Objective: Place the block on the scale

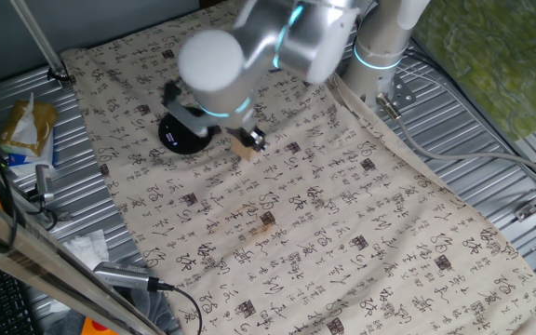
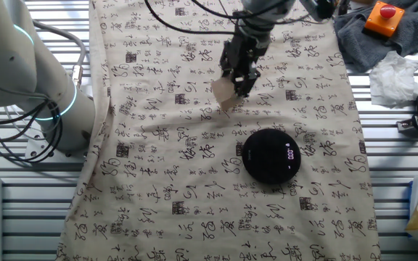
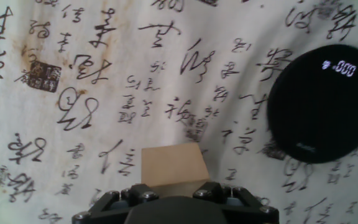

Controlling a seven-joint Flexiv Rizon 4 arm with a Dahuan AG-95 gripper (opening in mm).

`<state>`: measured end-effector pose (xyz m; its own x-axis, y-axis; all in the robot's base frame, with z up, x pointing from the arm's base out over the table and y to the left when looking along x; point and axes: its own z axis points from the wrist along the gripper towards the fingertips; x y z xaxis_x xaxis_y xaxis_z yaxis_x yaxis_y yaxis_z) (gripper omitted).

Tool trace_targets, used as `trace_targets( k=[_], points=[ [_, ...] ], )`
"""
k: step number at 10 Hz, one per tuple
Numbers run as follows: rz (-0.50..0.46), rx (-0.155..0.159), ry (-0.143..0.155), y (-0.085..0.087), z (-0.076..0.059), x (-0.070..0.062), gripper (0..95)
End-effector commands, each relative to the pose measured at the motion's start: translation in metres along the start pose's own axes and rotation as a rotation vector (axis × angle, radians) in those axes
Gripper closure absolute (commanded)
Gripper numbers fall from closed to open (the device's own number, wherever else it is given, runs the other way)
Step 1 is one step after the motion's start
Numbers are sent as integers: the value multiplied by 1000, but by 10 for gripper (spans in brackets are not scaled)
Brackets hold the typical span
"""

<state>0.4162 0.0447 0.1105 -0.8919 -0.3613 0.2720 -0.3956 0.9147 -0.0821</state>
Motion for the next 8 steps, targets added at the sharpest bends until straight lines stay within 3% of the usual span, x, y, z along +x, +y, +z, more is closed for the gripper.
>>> trace_targets(
  k=[1,5,8],
  points=[
    [-40,2,1,-24,-12,-3,950],
    [-88,6,2,-55,-23,-12,950],
    [-139,28,3,-72,-23,-22,950]
  ],
)
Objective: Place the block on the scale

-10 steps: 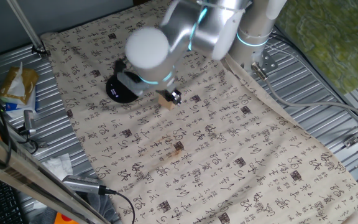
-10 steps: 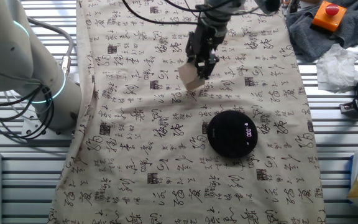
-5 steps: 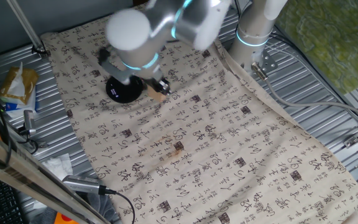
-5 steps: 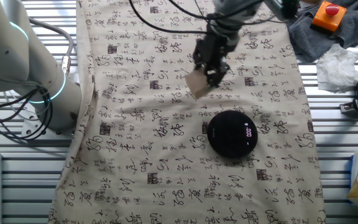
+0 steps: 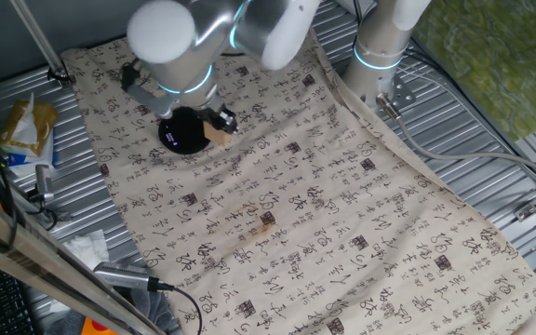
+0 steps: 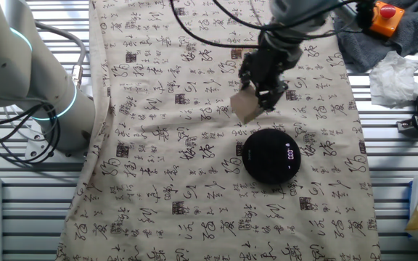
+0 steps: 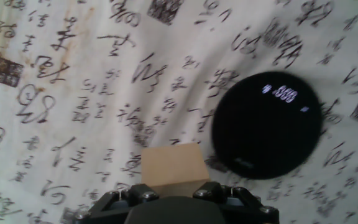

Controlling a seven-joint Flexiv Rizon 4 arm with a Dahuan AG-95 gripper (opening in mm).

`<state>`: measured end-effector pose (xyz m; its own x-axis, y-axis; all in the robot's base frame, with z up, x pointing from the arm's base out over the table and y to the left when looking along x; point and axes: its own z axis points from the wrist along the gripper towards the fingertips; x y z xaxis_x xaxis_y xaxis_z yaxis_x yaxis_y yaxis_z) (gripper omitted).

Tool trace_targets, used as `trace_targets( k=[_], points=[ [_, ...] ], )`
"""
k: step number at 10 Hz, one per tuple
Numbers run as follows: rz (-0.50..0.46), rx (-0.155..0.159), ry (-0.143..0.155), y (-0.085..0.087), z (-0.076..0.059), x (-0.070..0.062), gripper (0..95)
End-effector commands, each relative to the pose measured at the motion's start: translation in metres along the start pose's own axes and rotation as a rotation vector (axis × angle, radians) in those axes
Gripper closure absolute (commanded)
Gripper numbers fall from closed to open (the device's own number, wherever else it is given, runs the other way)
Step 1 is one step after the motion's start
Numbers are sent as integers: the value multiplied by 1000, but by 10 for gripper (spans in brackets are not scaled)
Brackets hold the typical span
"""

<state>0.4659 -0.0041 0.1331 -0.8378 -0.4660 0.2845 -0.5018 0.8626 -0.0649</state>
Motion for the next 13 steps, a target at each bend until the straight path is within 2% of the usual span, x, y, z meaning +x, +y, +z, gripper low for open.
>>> trace_targets(
  k=[1,4,6,8,13],
  points=[
    [-40,23,3,-12,1,-4,950],
    [-75,58,11,-21,3,-12,950],
    [-104,98,14,-23,6,-15,950],
    [-132,119,18,-23,5,-15,950],
    [-138,116,1,-25,5,-12,950]
  ],
)
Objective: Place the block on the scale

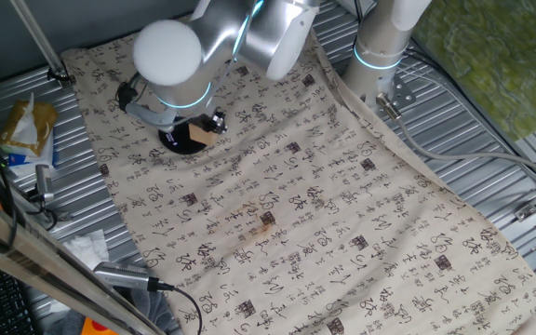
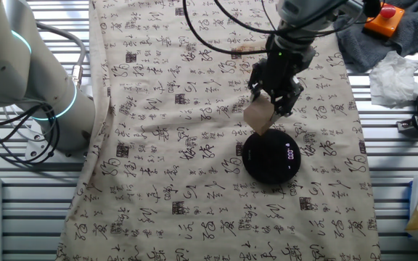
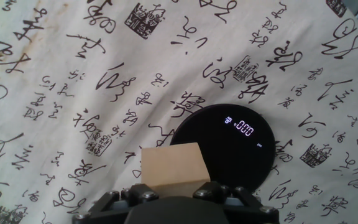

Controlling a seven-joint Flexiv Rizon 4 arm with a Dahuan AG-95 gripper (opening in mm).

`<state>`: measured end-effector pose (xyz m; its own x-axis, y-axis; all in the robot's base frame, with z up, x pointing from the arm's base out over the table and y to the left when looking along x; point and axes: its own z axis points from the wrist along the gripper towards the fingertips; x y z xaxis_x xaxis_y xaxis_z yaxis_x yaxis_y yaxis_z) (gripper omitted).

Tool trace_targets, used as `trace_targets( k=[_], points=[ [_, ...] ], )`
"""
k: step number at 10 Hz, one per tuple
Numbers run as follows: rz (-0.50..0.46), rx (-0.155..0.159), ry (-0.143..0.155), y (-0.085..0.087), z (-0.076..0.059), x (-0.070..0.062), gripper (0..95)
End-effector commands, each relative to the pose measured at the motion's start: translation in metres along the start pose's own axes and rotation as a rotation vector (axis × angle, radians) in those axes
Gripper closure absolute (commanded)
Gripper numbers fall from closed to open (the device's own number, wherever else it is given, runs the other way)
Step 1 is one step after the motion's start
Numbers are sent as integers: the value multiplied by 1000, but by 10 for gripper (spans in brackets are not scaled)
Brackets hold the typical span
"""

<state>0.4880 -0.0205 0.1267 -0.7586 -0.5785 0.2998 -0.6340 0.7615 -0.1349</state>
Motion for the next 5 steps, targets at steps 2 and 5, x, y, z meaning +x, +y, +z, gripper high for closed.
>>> trace_targets(
  k=[2,5],
  points=[
    [3,7,-3,1,1,2,950],
    [-1,9,-6,1,3,3,950]
  ],
)
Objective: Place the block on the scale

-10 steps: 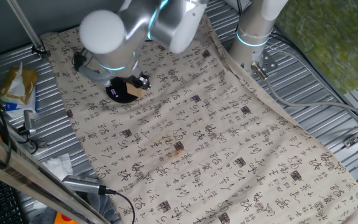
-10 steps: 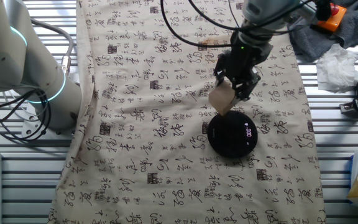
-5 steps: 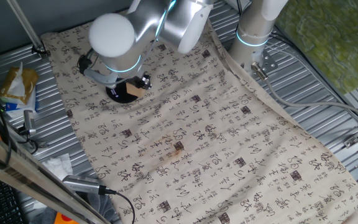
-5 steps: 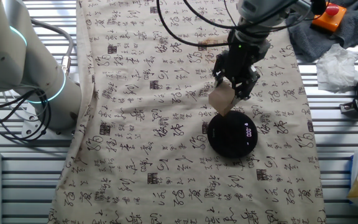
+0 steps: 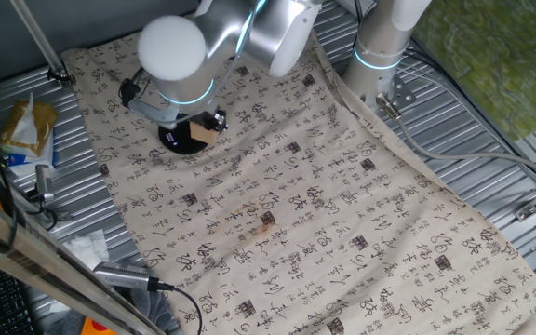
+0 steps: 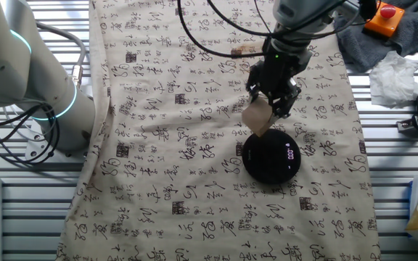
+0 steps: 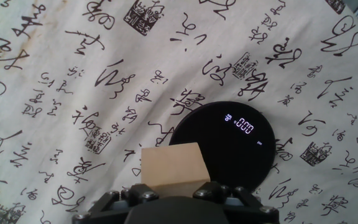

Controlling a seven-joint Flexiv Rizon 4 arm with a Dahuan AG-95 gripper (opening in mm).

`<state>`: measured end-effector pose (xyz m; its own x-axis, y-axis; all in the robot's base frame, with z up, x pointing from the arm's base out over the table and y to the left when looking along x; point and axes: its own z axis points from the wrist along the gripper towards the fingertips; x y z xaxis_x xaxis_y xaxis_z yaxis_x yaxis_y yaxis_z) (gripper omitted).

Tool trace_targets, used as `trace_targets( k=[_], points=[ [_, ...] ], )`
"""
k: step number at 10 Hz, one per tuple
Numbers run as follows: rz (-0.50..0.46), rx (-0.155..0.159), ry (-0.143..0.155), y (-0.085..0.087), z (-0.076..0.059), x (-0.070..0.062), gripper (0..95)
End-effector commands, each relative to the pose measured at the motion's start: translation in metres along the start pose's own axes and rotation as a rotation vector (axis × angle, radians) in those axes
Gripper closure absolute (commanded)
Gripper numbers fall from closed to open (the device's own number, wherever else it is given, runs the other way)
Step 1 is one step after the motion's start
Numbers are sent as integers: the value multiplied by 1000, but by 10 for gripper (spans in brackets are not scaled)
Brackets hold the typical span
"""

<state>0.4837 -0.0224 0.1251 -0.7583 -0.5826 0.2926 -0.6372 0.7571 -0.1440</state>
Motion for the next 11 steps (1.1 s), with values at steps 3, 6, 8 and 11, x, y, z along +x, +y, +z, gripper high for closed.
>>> trace_targets(
  k=[3,6,8,11],
  points=[
    [38,-17,-32,0,0,0,950],
    [48,-44,-21,0,0,0,950],
    [62,-45,7,0,0,0,950],
    [75,-56,16,0,0,0,950]
  ],
)
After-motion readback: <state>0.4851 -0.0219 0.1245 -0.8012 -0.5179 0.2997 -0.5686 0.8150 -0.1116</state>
